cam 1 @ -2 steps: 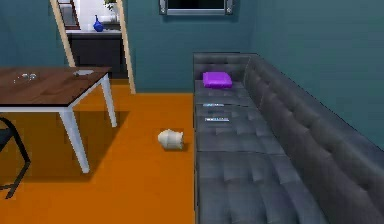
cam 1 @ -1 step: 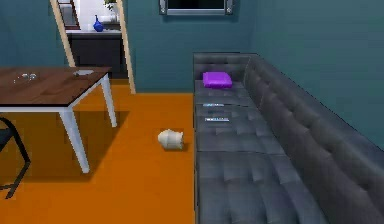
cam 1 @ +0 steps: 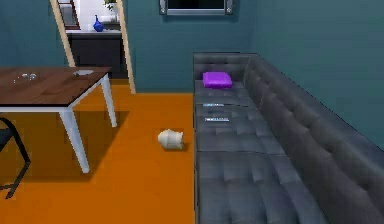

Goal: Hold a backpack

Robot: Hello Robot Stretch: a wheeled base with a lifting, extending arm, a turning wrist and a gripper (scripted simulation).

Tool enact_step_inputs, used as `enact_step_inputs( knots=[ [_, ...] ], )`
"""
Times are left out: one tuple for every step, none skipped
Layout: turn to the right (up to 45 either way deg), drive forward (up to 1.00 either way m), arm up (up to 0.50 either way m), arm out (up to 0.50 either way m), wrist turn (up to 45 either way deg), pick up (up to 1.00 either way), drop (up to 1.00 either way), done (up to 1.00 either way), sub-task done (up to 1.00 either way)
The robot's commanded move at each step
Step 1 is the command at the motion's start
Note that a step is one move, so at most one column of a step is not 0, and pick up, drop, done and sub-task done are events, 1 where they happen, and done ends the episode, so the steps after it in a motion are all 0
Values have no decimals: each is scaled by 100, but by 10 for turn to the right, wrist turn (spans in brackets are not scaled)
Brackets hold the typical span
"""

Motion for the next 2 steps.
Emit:
enact_step_inputs(
  knots=[
    [0,0,0,0,0,100,0,0,0],
    [0,0,10,0,0,0,0,0,0]
  ],
)
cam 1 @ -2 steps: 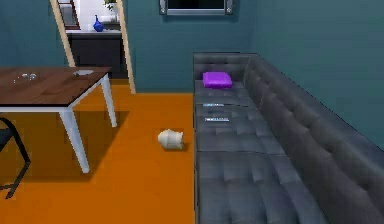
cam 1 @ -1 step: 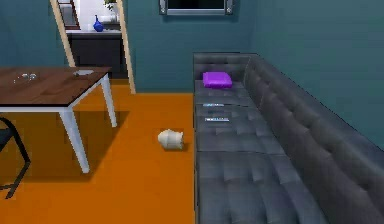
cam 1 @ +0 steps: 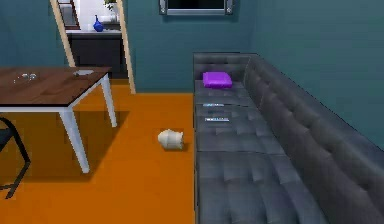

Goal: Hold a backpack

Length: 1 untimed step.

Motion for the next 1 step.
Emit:
enact_step_inputs(
  knots=[
    [0,0,0,0,0,0,0,100,0]
  ],
)
